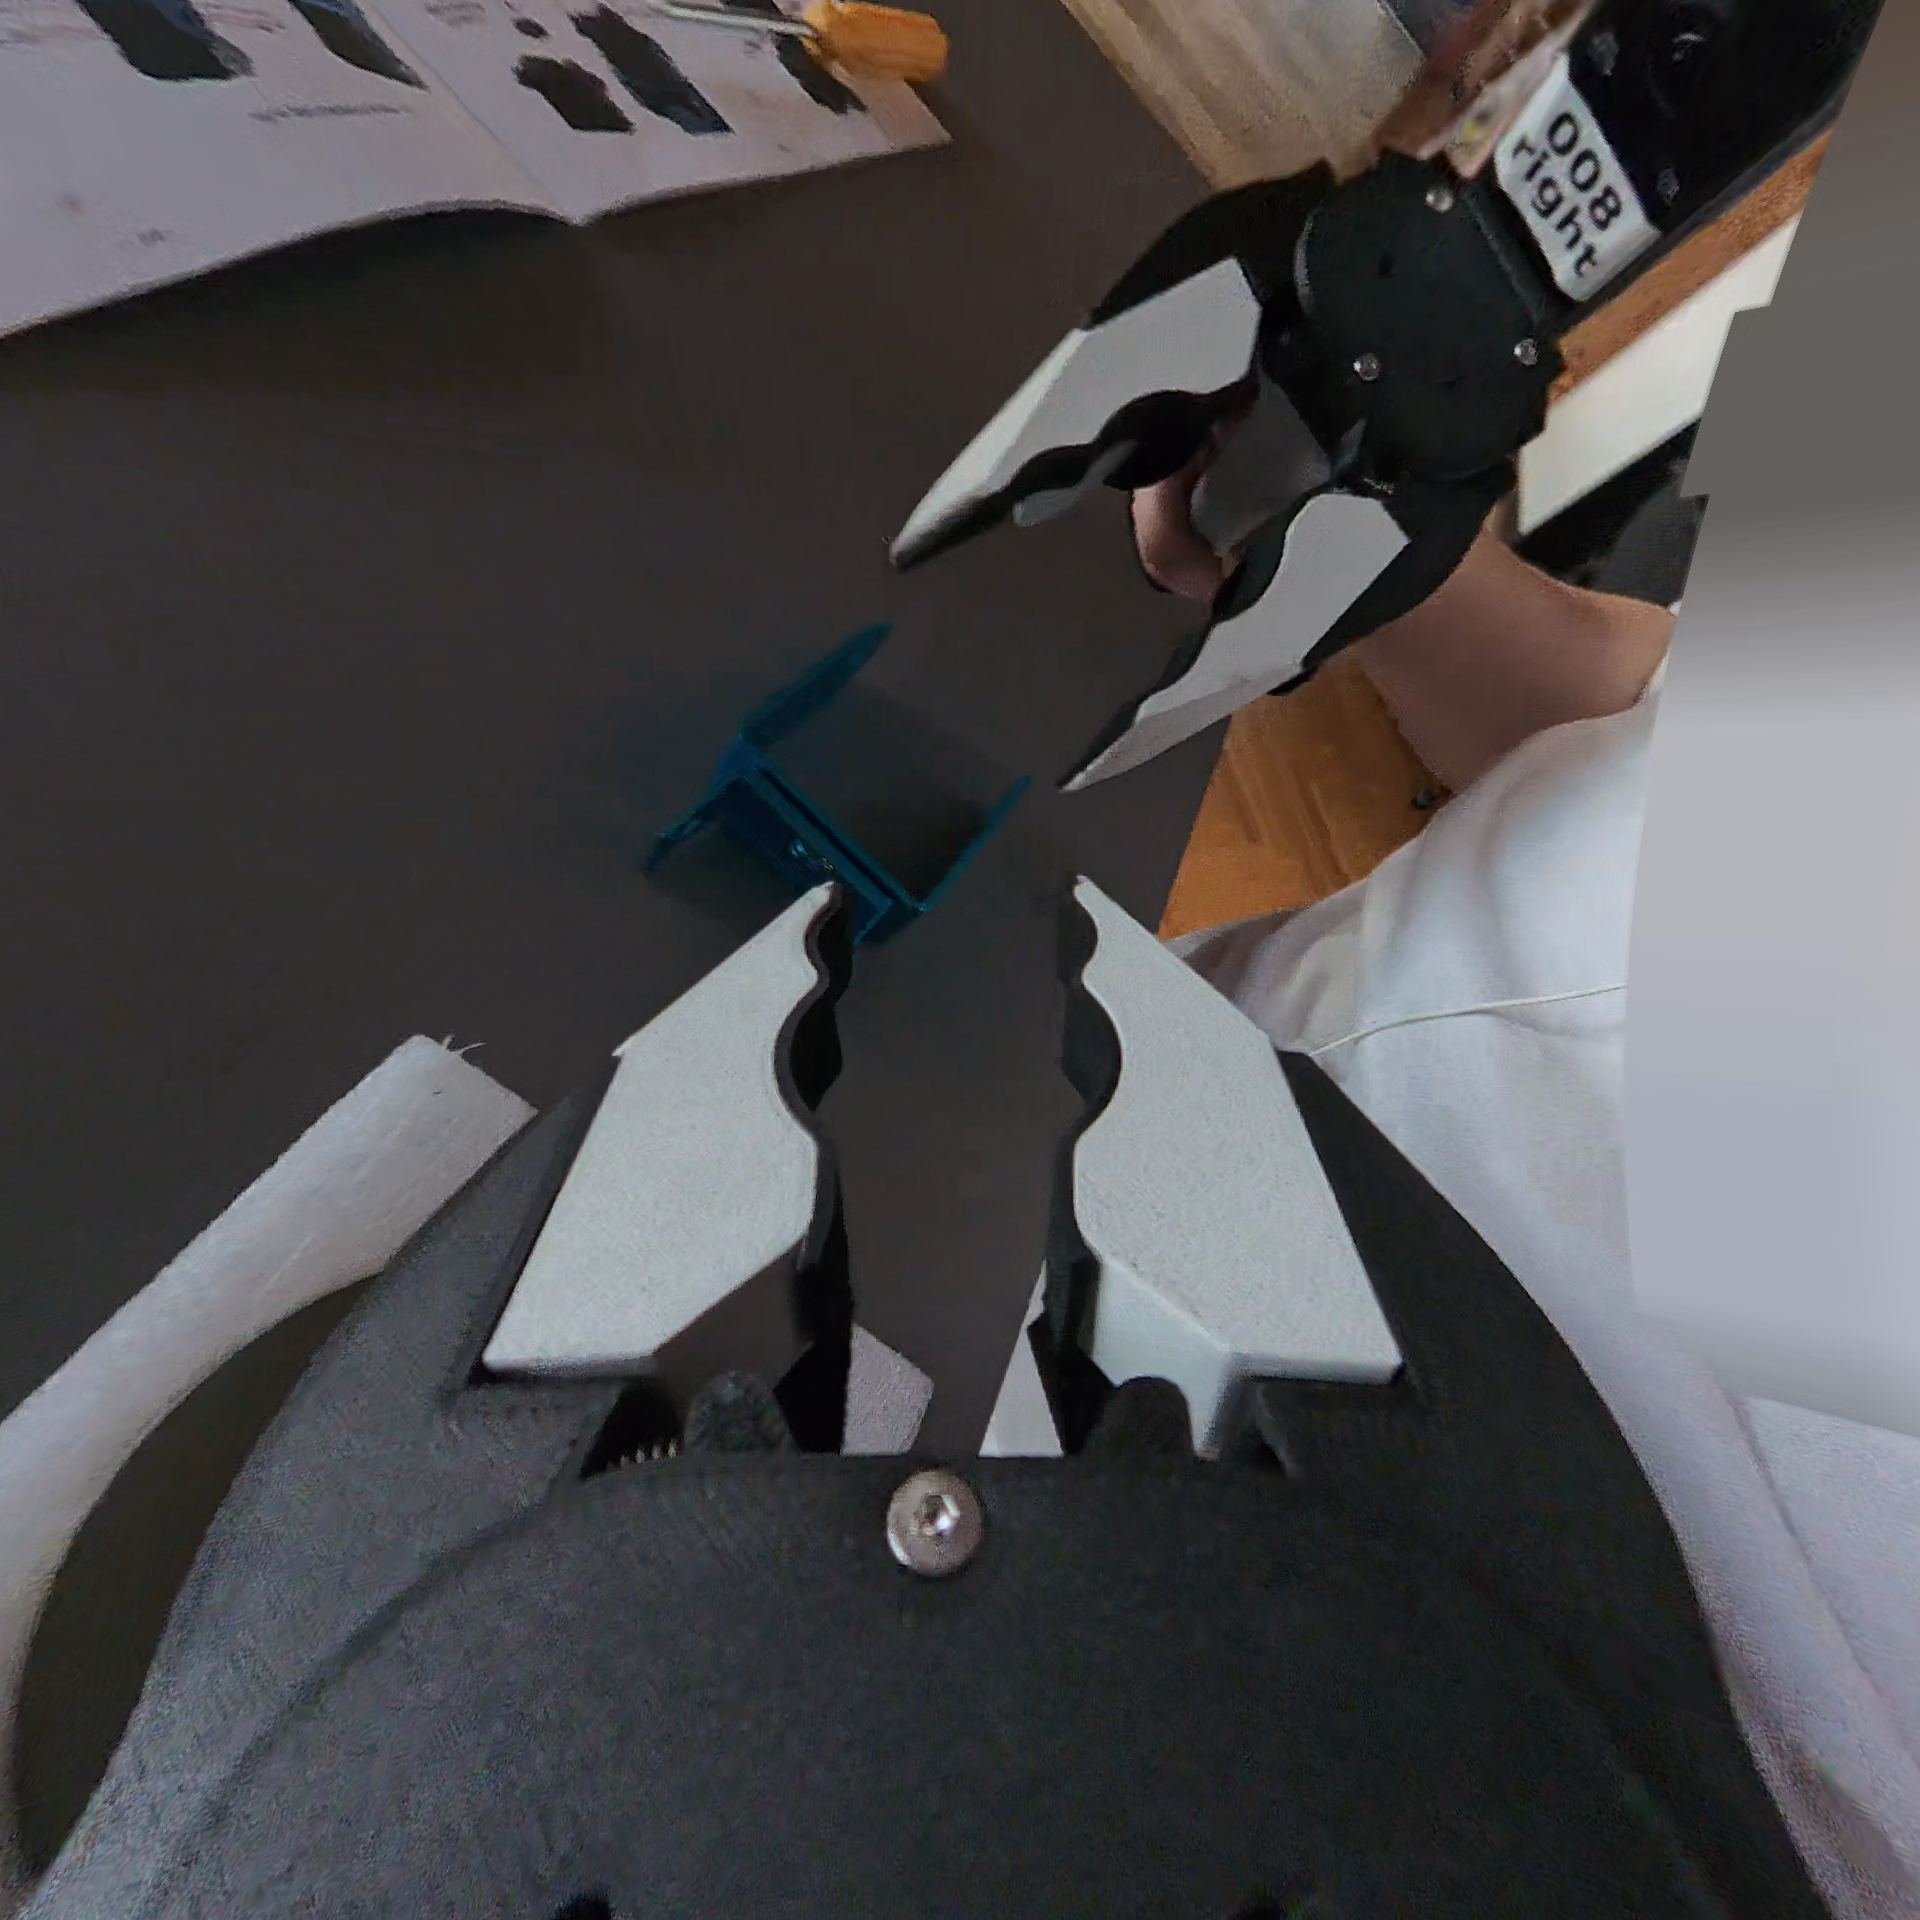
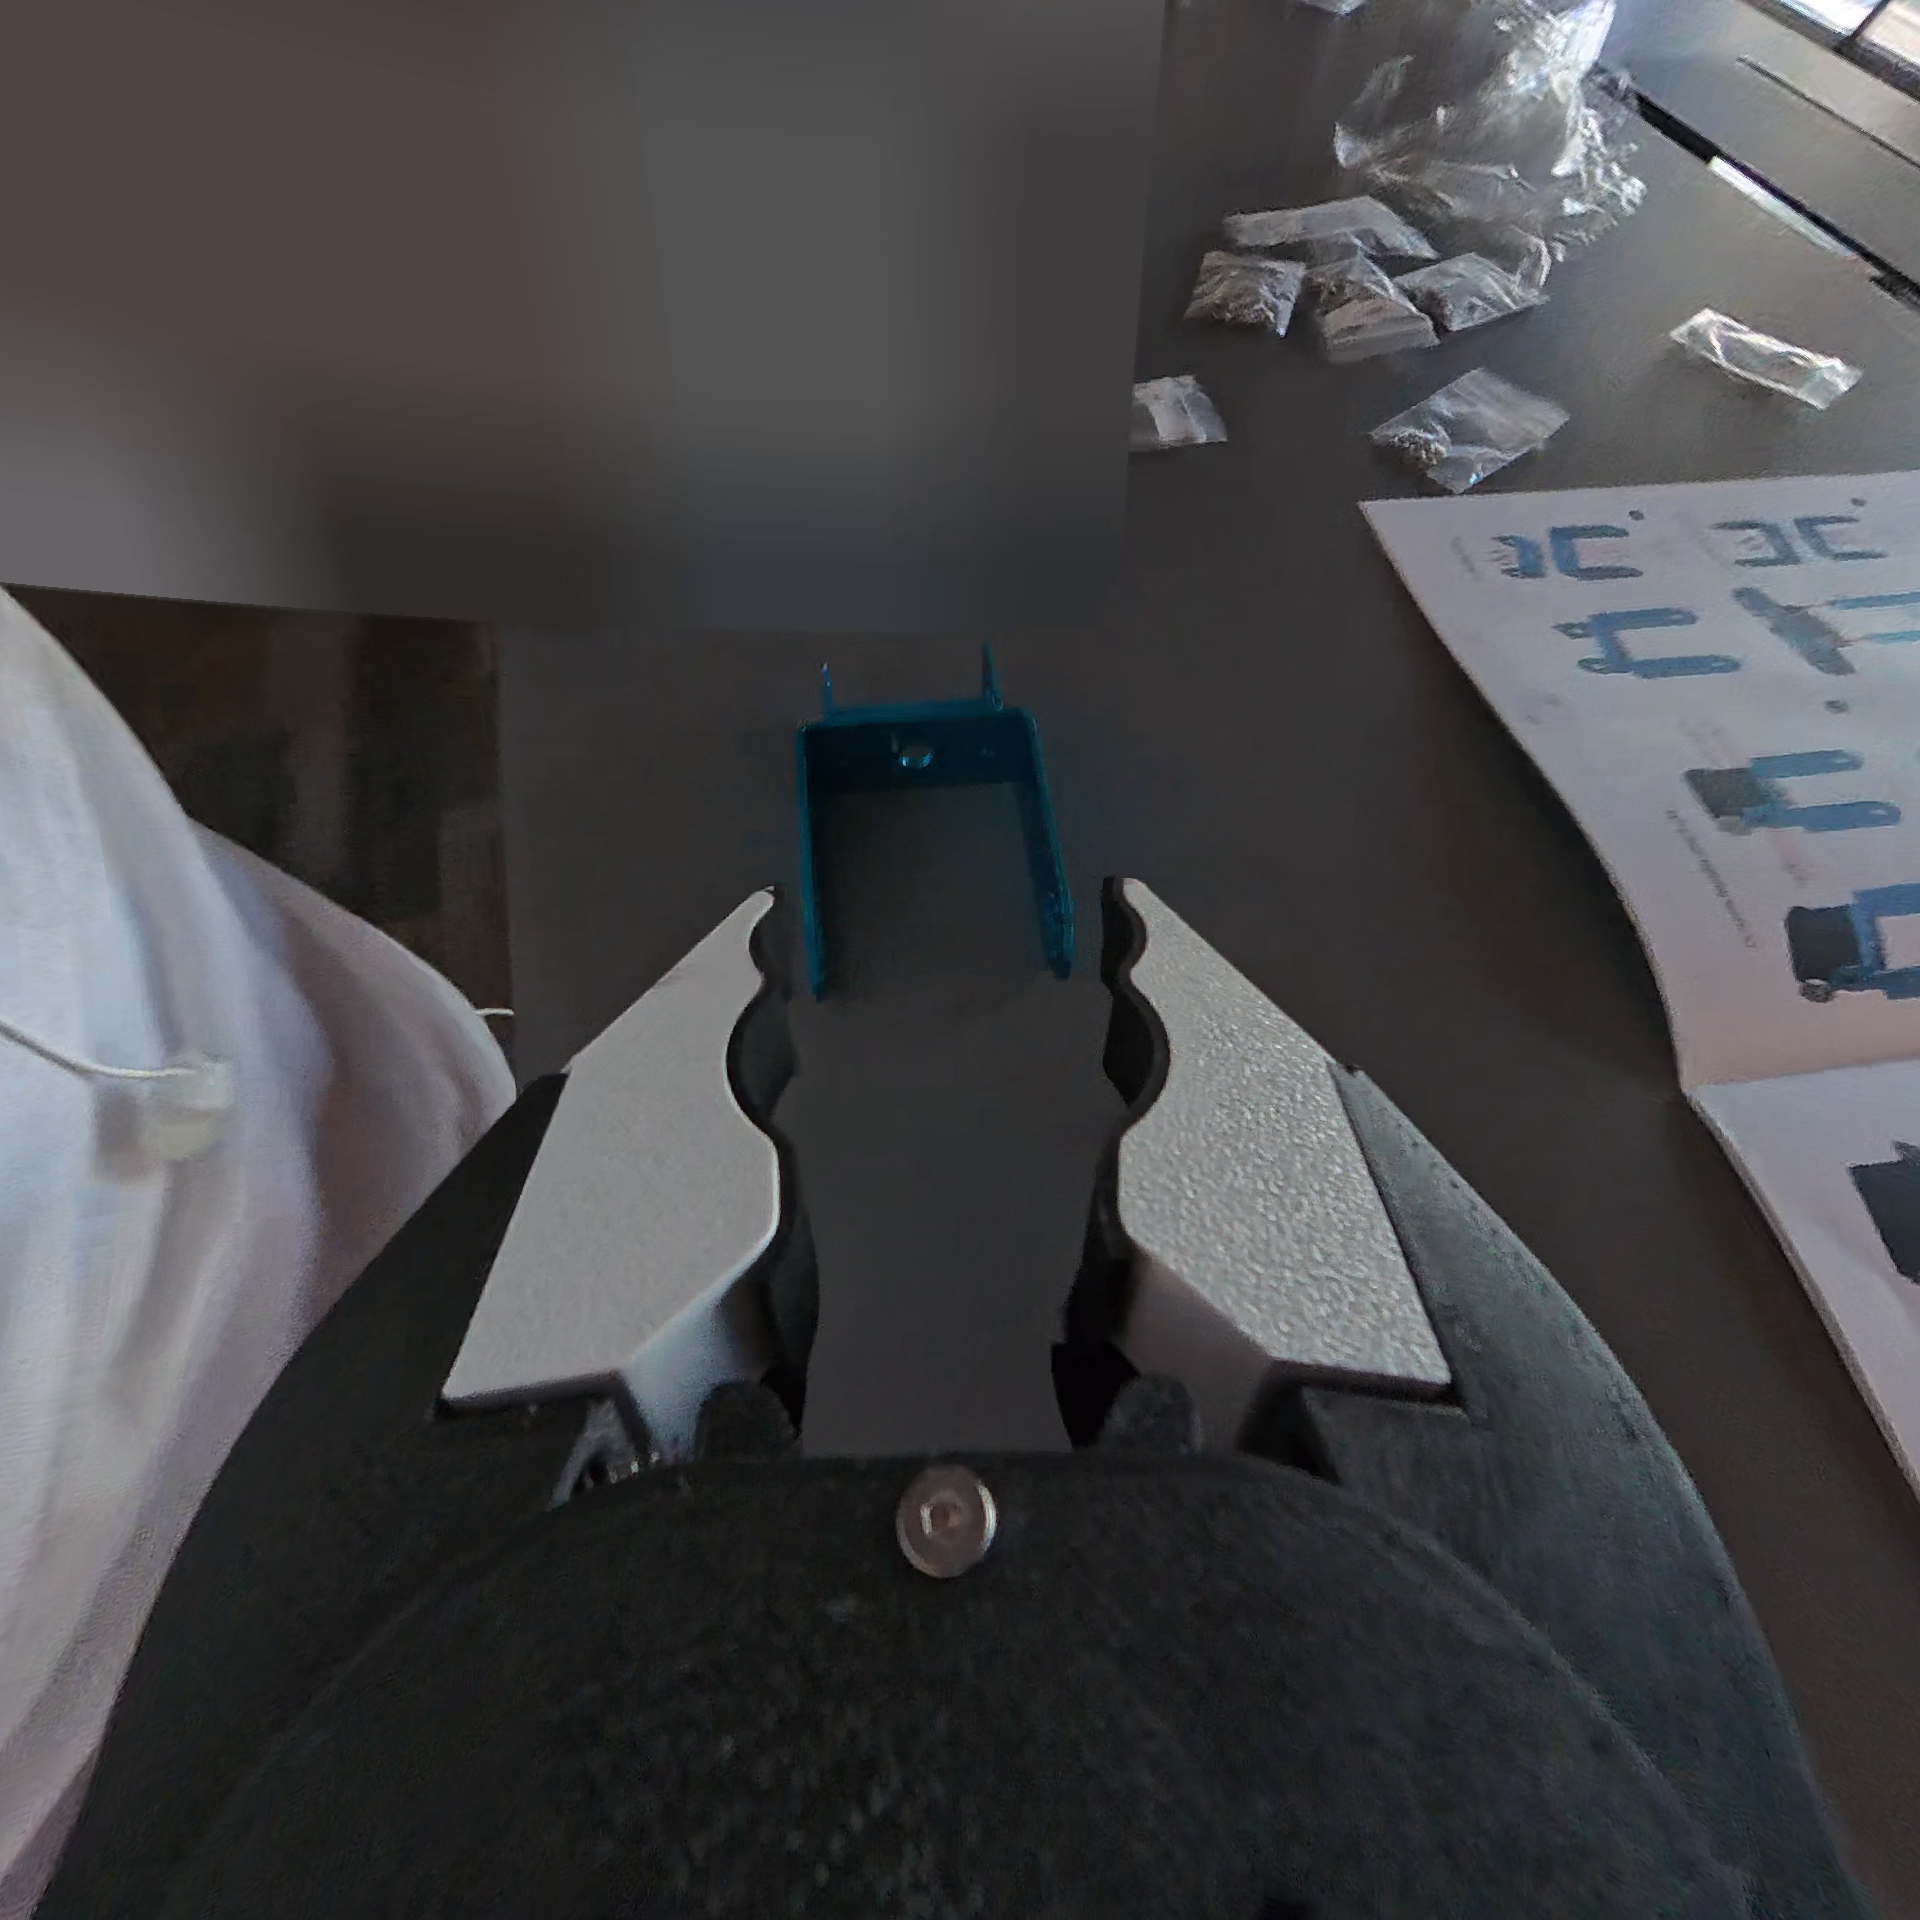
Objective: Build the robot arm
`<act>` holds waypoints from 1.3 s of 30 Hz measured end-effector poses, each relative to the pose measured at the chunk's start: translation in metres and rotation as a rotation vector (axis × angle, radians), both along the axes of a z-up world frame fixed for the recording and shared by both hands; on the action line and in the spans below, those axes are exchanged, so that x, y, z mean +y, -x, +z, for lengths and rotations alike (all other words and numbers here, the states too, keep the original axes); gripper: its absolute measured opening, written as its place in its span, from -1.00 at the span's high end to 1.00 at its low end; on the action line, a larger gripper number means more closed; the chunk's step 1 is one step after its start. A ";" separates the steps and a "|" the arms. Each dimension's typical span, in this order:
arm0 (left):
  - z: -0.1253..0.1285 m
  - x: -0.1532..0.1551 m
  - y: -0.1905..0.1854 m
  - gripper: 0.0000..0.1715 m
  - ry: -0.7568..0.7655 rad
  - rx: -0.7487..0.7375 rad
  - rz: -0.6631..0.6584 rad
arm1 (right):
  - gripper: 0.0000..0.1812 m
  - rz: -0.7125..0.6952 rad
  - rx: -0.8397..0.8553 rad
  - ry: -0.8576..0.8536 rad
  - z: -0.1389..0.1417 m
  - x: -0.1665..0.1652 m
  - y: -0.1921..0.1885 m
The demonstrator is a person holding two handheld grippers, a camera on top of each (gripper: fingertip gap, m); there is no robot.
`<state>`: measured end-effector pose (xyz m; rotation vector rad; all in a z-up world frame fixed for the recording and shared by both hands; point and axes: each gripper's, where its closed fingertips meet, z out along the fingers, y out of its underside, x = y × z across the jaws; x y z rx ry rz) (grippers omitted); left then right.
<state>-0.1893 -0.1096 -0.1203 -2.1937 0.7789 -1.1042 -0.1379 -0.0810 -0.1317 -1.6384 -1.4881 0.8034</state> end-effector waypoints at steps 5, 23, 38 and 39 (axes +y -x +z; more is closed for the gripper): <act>-0.020 0.004 0.002 0.38 0.008 0.064 -0.118 | 0.16 -0.084 -0.101 -0.055 -0.024 0.001 0.013; -0.014 0.016 -0.010 0.42 0.129 -0.061 -0.198 | 0.28 -0.073 -0.138 -0.023 -0.029 0.022 0.025; -0.021 0.046 -0.007 0.35 0.175 0.029 -0.147 | 0.27 -0.013 -0.096 -0.062 -0.024 0.052 0.032; -0.020 0.047 -0.008 0.34 0.176 0.022 -0.140 | 0.26 -0.013 -0.081 -0.056 -0.020 0.050 0.030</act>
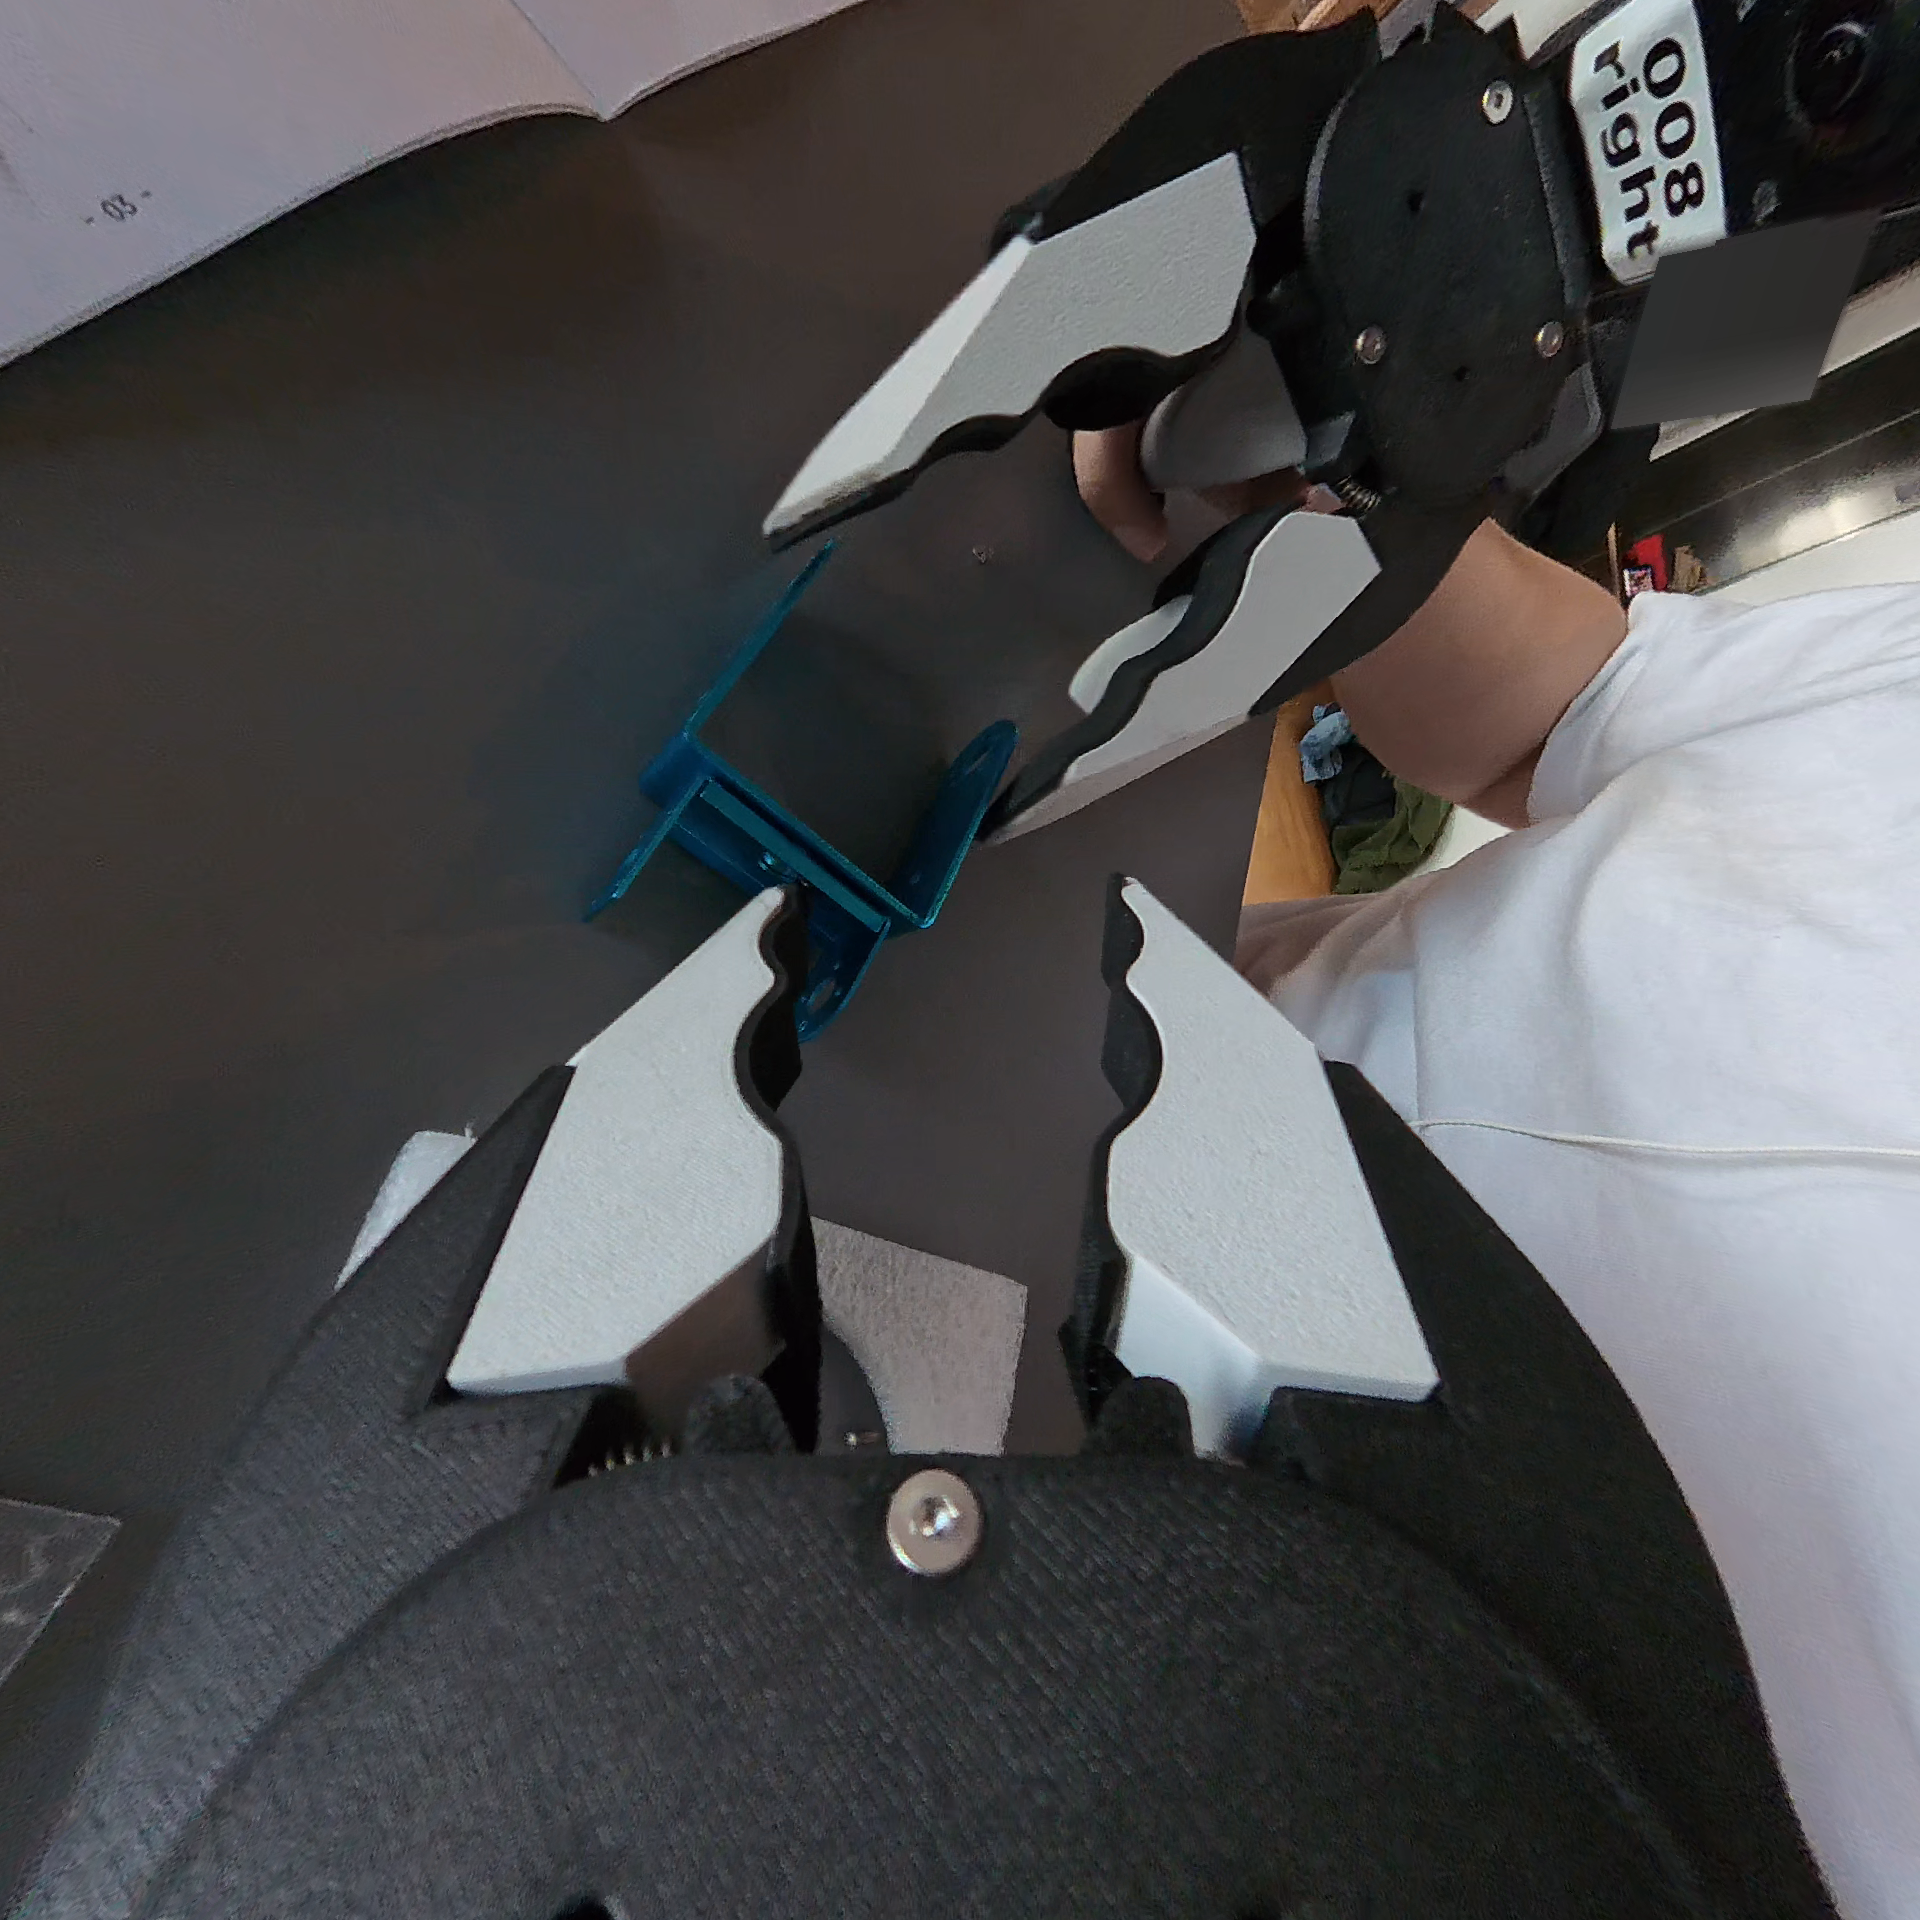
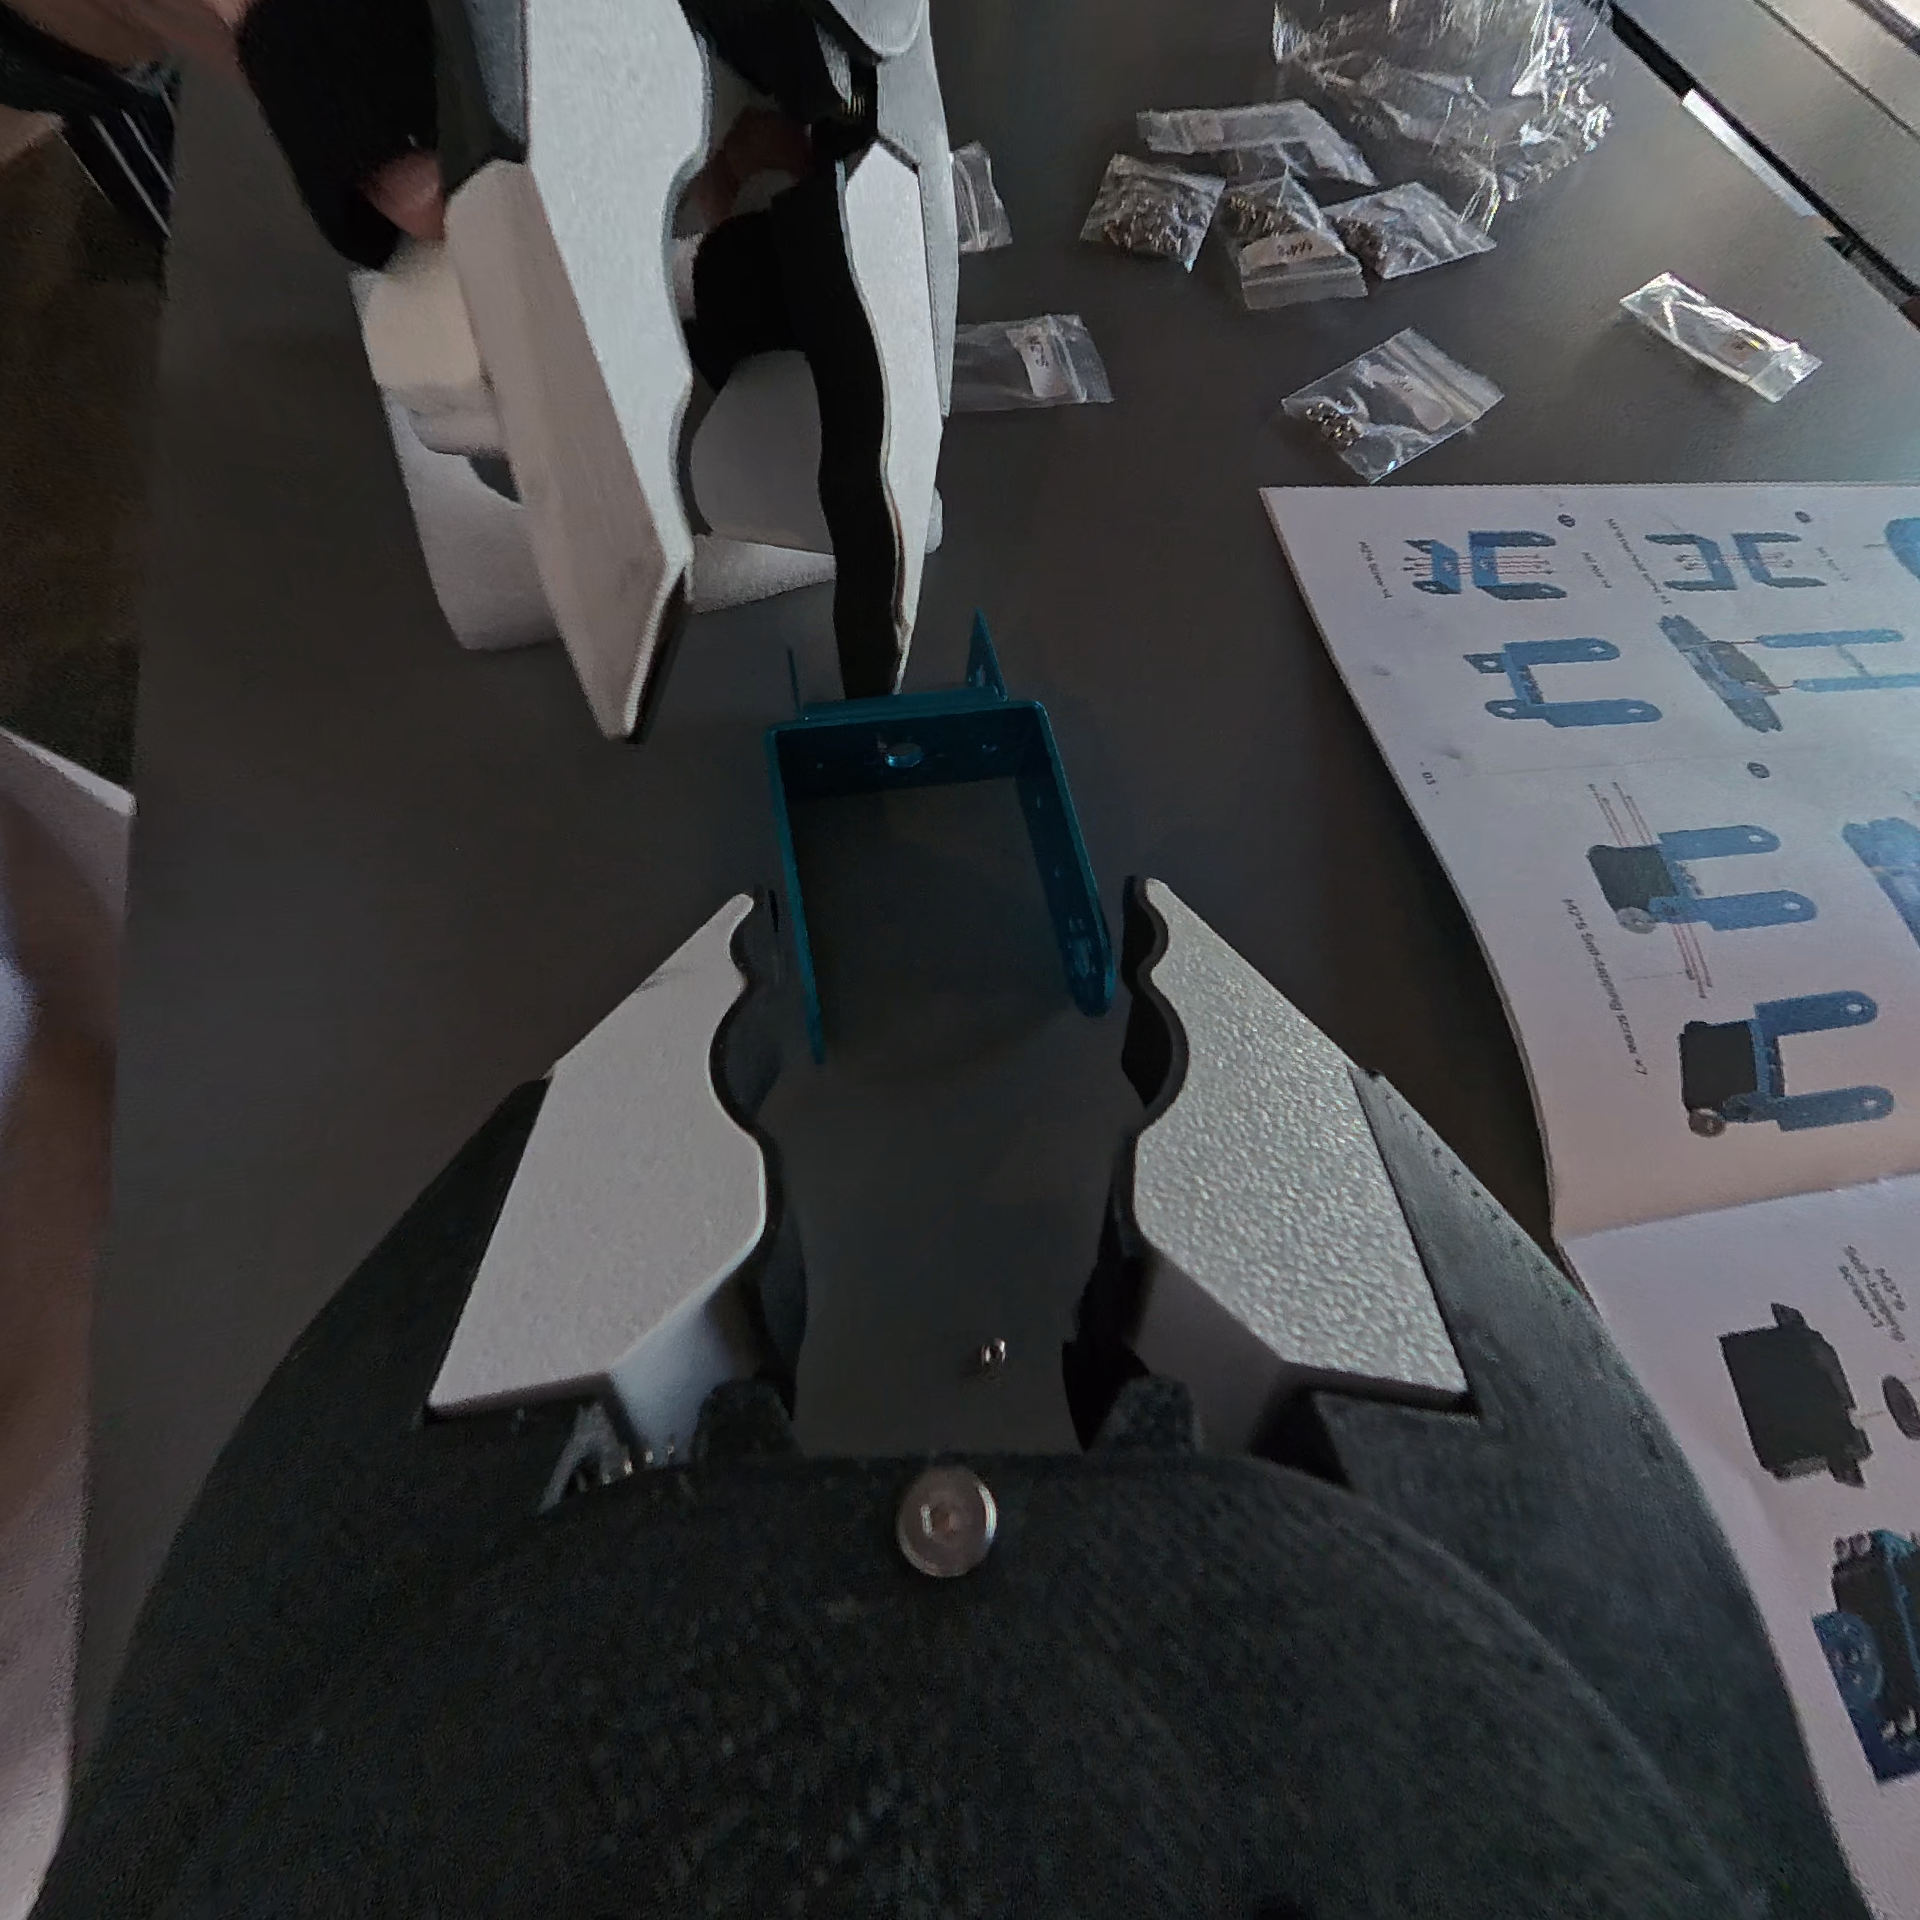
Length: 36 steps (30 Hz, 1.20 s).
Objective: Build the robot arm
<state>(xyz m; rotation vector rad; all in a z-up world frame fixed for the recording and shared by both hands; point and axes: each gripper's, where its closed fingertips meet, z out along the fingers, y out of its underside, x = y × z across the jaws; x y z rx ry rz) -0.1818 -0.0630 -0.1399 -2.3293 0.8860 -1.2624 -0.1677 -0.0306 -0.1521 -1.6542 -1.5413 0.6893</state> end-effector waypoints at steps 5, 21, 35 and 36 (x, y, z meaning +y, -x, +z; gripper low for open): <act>0.000 -0.001 0.000 0.33 0.002 -0.005 0.011 | 0.36 -0.004 -0.028 0.055 0.008 -0.006 -0.048; 0.000 0.002 -0.006 0.35 0.007 -0.020 0.002 | 0.50 0.101 -0.039 0.077 0.006 -0.008 -0.030; 0.003 0.003 -0.003 0.33 0.006 -0.006 0.034 | 0.72 0.147 -0.261 0.039 0.006 0.004 -0.086; 0.005 0.005 -0.003 0.33 -0.003 -0.015 0.047 | 0.72 0.174 -0.296 0.023 0.005 0.003 -0.087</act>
